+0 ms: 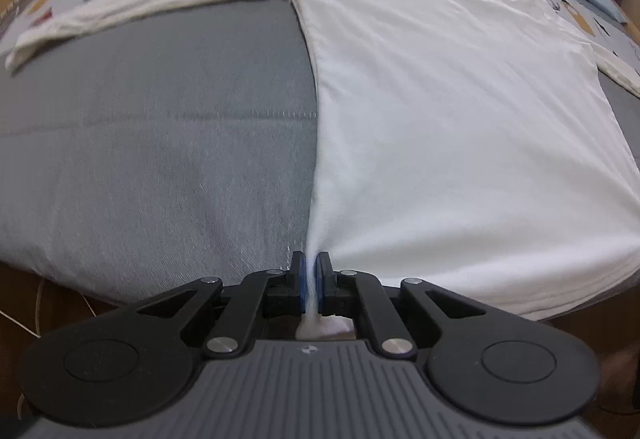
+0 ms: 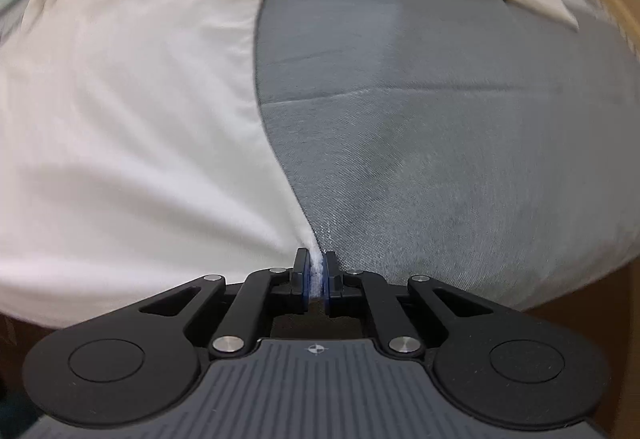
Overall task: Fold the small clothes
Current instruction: 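Grasp the white shirt hem with the right gripper while the left gripper grasps the hem, then release the hem and raise both grippers above the spread shirt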
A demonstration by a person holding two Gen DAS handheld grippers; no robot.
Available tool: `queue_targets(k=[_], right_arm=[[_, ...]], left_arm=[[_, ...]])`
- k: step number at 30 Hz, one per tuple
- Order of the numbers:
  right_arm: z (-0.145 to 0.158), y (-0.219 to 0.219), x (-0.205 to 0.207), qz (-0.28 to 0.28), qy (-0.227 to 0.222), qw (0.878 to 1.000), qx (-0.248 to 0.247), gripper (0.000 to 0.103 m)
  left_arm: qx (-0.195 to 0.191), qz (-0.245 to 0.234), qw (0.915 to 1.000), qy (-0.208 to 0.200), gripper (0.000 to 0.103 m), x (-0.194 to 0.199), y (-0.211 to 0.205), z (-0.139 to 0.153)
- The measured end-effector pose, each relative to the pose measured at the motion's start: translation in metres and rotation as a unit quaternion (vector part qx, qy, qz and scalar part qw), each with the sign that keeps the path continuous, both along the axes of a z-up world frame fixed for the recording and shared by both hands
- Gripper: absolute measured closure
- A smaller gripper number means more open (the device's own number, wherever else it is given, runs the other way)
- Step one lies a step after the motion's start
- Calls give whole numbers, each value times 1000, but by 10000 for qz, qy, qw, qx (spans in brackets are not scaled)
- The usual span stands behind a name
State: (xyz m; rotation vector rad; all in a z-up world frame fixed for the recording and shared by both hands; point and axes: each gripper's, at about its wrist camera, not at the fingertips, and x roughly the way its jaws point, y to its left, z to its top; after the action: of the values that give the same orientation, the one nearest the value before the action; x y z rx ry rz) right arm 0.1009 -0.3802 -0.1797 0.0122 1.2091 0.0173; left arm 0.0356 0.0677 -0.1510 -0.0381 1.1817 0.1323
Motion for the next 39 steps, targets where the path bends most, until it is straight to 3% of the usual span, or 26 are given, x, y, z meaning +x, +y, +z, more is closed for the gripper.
queue_targets(k=[4, 6, 8, 11, 13, 14, 16, 18, 21, 25, 29, 33, 36, 39], right_arm=[[9, 2, 0, -119, -164, 9997, -156, 96], [22, 0, -2, -234, -552, 9979, -264, 96], [34, 1, -4, -176, -968, 9950, -180, 90], [32, 12, -4, 226, -1030, 9944, -33, 82], [12, 22, -1, 549, -508, 9969, -247, 82], [2, 25, -1, 660, -232, 9966, -442, 82], [1, 30, -2, 733, -304, 9944, -700, 79], [6, 25, 1, 579, -309, 9968, -452, 79], [0, 21, 3, 467, -154, 9976, -479, 77], [9, 24, 1, 491, -256, 9971, -524, 77], [58, 27, 0, 483, -1250, 9901, -413, 77], [120, 24, 2, 371, -2304, 9724, -48, 74], [156, 19, 4, 404, -2934, 9548, 252, 56], [169, 18, 11, 443, -3164, 9467, 404, 53]], left_arm=[[624, -325, 9957, -594, 89, -2, -16, 19], [542, -548, 9933, -860, 89, -3, -24, 27], [209, -671, 9930, -951, 87, -4, -29, 29], [-467, -564, 9962, -464, 79, 4, -27, 13], [-259, -462, 9984, 185, 77, 7, -25, -10], [-148, -547, 9983, 130, 76, 4, -26, -11], [-37, -647, 9979, 25, 75, 5, -30, -3], [-77, -775, 9967, -220, 67, 1, -33, 6], [-49, -703, 9974, 148, 63, 2, -29, -8], [-93, -672, 9977, 5, 61, 1, -32, 3], [-192, -655, 9966, -464, 58, 1, -34, 22], [-101, -591, 9942, -889, 48, 0, -42, 39], [-91, -485, 9925, -1120, 41, 2, -43, 44], [-63, -419, 9915, -1232, 30, 5, -45, 48]])
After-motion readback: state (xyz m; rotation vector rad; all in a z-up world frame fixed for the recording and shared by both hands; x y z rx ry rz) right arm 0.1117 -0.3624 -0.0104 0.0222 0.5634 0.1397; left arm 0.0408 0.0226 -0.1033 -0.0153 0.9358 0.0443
